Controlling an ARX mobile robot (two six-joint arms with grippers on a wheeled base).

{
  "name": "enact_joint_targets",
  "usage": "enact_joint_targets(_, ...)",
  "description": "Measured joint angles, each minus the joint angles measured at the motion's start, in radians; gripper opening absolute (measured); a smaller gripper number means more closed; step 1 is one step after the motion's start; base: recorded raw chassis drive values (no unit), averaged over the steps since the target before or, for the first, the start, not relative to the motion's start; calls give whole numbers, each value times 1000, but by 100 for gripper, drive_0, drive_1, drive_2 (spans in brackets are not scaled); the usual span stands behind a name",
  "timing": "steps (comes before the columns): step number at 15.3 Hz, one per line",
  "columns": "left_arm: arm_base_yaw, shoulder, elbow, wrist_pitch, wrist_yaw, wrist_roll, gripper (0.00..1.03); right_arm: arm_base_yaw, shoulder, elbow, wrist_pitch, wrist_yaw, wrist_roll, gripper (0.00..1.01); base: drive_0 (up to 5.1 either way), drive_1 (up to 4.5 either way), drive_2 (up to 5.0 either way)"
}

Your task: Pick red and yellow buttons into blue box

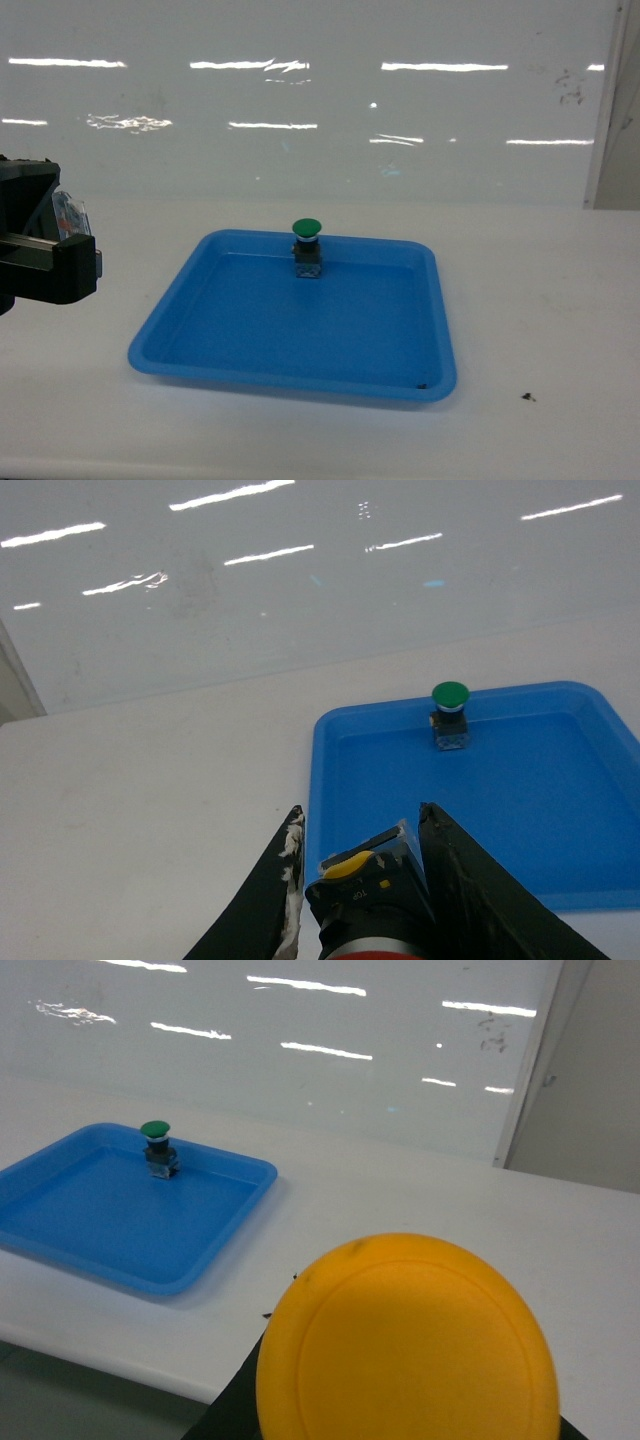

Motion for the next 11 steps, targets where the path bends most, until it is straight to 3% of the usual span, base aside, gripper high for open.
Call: enact_joint_targets(11, -2, 0, 0, 2, 0, 0, 29, 0, 2, 0, 0, 0, 0, 26, 500, -245, -245)
